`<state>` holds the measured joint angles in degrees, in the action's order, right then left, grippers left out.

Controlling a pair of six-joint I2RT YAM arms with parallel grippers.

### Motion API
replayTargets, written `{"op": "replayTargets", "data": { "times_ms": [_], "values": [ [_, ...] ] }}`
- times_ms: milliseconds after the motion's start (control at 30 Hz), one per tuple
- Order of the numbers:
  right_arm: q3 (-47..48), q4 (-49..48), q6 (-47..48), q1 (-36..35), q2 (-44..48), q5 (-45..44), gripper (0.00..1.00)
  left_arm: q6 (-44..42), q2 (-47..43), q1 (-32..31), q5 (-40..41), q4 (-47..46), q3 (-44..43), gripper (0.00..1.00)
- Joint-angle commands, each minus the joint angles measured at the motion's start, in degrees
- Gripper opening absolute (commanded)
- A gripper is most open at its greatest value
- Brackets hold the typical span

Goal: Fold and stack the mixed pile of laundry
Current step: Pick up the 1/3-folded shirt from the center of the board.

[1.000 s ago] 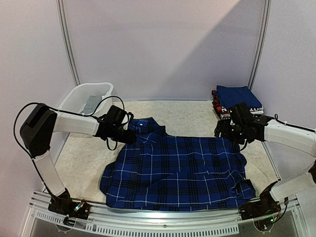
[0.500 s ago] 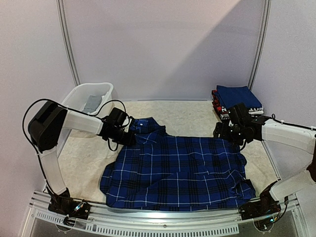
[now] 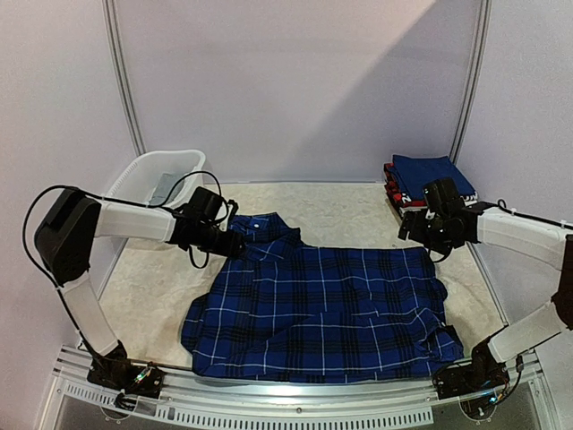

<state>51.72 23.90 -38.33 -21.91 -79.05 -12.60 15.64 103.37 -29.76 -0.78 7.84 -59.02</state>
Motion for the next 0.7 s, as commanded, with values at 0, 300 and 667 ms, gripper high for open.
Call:
{"op": "replayTargets", "data": {
  "times_ms": [0,300,667],
  "values": [
    [1.7,-0.6,1.8,4.7,-3.2,1.4,0.96,-0.1,-1.8,1.1,2.9,0.4,-0.1,0.60],
    [6.8,-2.4,5.4,11.3,-15.0,7.9,0.88,0.2,1.9,2.9,1.2,0.2,-2.0,0.50],
    [9.0,-4.5,8.6,13.2,-24.1,11.9,0.68,0.2,5.9,3.0,-3.7,-0.9,-2.5,0.46]
  ]
}}
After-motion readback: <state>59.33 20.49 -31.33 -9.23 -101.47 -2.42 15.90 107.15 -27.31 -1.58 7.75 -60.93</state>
